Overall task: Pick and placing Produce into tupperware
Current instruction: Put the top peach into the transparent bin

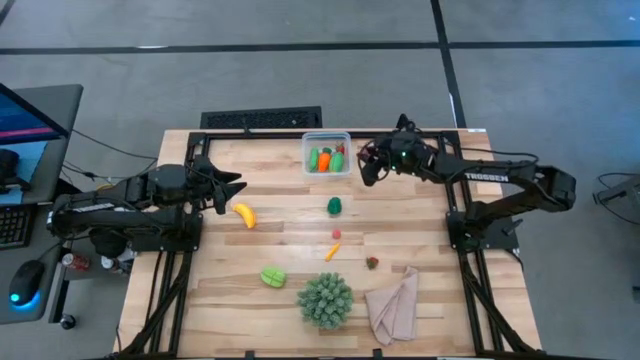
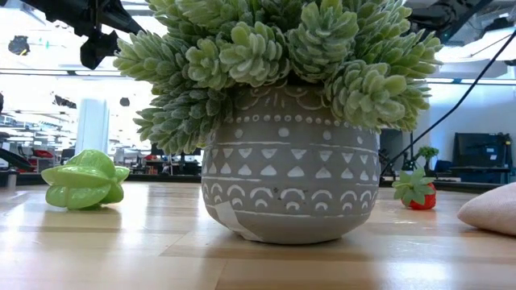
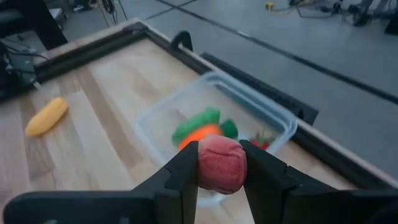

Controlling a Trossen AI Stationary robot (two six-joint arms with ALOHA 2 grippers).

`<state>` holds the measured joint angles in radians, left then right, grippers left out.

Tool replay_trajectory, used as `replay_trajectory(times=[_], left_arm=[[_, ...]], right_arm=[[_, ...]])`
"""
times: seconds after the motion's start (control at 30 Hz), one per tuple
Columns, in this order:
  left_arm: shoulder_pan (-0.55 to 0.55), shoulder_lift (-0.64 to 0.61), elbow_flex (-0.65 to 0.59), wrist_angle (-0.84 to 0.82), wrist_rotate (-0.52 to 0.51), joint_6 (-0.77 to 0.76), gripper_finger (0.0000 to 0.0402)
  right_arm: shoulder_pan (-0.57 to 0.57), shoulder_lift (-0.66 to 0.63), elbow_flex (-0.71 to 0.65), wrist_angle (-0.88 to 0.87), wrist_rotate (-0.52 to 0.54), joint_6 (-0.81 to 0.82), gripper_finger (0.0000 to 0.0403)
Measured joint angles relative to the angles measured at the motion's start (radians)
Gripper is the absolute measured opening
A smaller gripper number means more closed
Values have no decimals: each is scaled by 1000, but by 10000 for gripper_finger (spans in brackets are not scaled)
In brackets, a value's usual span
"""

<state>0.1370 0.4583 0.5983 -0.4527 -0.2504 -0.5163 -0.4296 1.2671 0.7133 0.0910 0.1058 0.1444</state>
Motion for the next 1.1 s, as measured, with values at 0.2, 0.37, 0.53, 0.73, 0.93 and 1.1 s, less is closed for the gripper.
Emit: replay_trajectory(times=[0.2,0.37,0.53,0.73,0.93,1.1], left_arm=[[0,0,0,1,0,8,195],[0,0,0,3,0,10,195],[0,0,0,3,0,9,195],[0,0,0,3,-12,2,195],[0,0,0,8,-37,0,195],[0,0,0,10,-45,0,195]], right_arm=[[-26,23,24,19,0,-22,103],[-40,94,25,98,-15,-21,103],[-55,212,72,156,-31,-14,103],[-84,373,230,147,-60,-13,103],[-110,527,418,46,-117,13,103],[-116,626,569,-134,-129,21,103]])
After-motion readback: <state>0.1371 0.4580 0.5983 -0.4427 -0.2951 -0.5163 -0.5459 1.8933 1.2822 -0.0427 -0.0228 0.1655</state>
